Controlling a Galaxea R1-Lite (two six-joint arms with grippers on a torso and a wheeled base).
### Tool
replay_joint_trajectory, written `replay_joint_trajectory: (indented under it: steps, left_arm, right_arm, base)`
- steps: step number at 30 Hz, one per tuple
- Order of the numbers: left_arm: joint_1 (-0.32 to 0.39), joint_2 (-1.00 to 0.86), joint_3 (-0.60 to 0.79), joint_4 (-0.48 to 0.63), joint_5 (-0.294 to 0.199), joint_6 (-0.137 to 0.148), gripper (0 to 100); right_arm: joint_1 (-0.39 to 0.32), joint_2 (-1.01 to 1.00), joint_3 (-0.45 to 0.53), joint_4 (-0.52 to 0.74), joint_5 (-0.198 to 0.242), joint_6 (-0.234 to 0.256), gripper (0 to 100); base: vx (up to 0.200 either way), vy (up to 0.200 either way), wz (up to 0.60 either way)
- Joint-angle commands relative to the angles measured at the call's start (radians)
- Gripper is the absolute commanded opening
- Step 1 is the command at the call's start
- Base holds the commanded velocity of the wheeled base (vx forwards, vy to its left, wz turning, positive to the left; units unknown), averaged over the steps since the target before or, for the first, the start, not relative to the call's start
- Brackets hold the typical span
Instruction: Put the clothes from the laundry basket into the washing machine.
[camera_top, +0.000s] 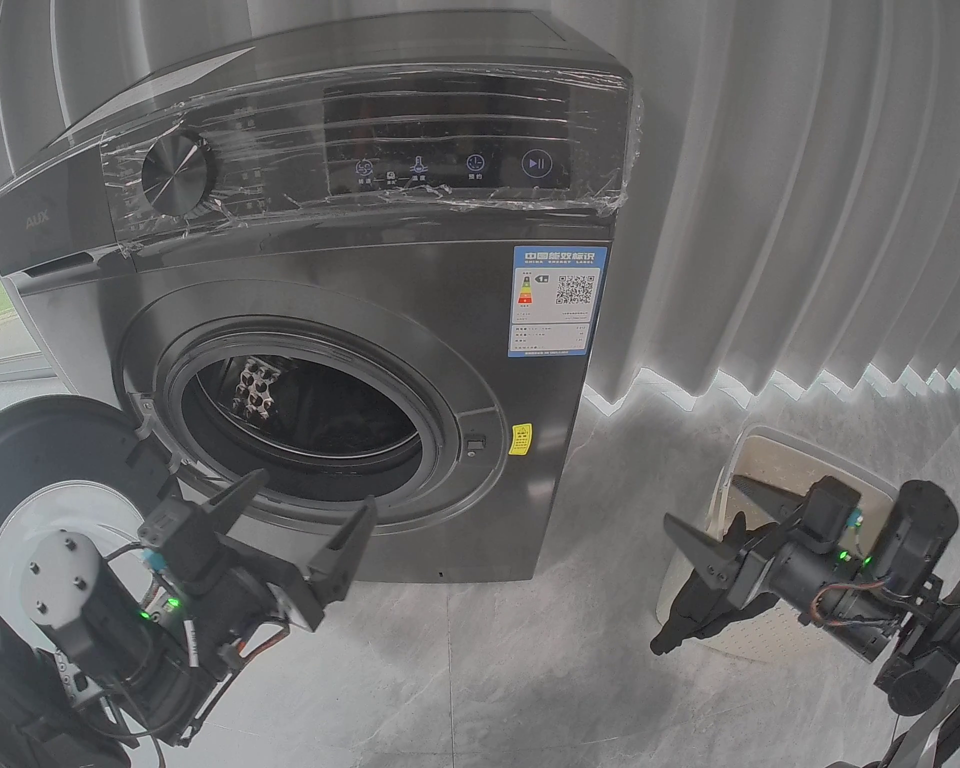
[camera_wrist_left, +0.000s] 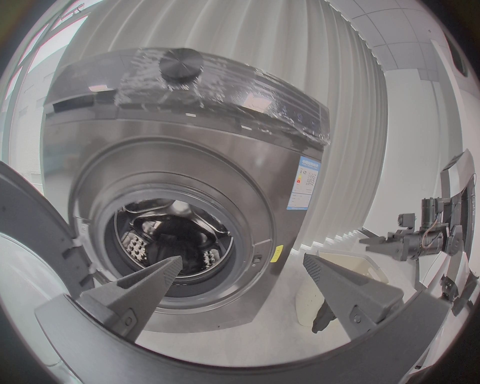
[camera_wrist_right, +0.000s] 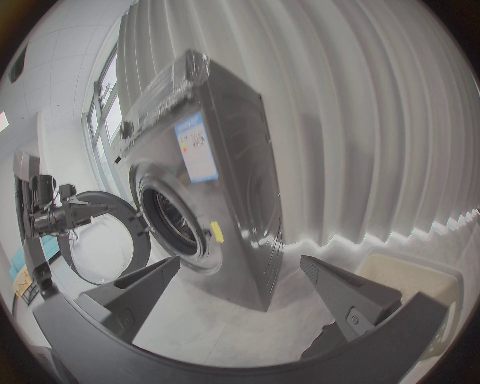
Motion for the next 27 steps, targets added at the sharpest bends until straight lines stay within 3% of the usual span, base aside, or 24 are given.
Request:
replay_joint_trajectory:
  steps: [1, 2, 6, 9, 10, 13, 15, 16, 17, 18, 19, 22, 27]
  left_arm:
    - [0.071, -0.243, 0.120, 0.038, 0.019, 0.012, 100]
    - [0.082, -0.287, 0.120, 0.068, 0.019, 0.009, 100]
    - [0.114, -0.467, 0.120, 0.224, 0.027, 0.020, 100]
    - [0.116, -0.511, 0.120, 0.282, 0.037, 0.021, 100]
    - [0.136, -0.611, 0.120, 0.396, 0.059, 0.012, 100]
    - [0.163, -0.708, 0.120, 0.476, 0.060, -0.002, 100]
    - [0.194, -0.855, 0.120, 0.617, 0.053, -0.003, 100]
    - [0.197, -0.860, 0.120, 0.624, 0.053, -0.003, 100]
    - [0.231, -0.909, 0.120, 0.693, 0.048, -0.005, 100]
    - [0.231, -0.909, 0.120, 0.693, 0.048, -0.005, 100]
    - [0.269, -0.961, 0.120, 0.746, 0.043, -0.017, 100]
    - [0.285, -1.011, 0.120, 0.782, 0.040, -0.043, 100]
    - [0.337, -1.126, 0.120, 0.925, 0.028, -0.042, 100]
  right_arm:
    - [-0.059, -0.287, 0.069, 0.012, -0.062, -0.016, 100]
    - [-0.059, -0.287, 0.069, 0.012, -0.062, -0.016, 100]
    - [-0.196, -0.485, 0.110, 0.032, -0.054, -0.010, 100]
    - [-0.230, -0.516, 0.110, 0.039, -0.050, -0.008, 100]
    - [-0.274, -0.577, 0.110, 0.070, -0.039, -0.010, 100]
    - [-0.300, -0.651, 0.110, 0.119, -0.031, -0.021, 100]
    - [-0.308, -0.776, 0.110, 0.282, -0.033, -0.057, 100]
    - [-0.308, -0.792, 0.110, 0.306, -0.034, -0.062, 100]
    - [-0.308, -0.873, 0.110, 0.420, -0.036, -0.080, 100]
    - [-0.308, -0.882, 0.110, 0.432, -0.036, -0.083, 100]
    - [-0.335, -1.020, 0.110, 0.598, -0.036, -0.105, 100]
    - [-0.414, -1.181, 0.109, 0.773, -0.036, -0.137, 100]
    - [-0.463, -1.402, 0.107, 0.977, -0.033, -0.149, 100]
  base:
    - [0.000, 0.000, 0.00]
    - [0.000, 0.000, 0.00]
    - [0.000, 0.000, 0.00]
    - [0.000, 0.000, 0.00]
    - [0.000, 0.000, 0.00]
    - [0.000, 0.000, 0.00]
    - [0.000, 0.000, 0.00]
    - [0.000, 0.000, 0.00]
    - [0.000, 0.000, 0.00]
    - [0.000, 0.000, 0.00]
    - [0.000, 0.000, 0.00]
    - [0.000, 0.000, 0.00]
    - [0.000, 0.000, 0.00]
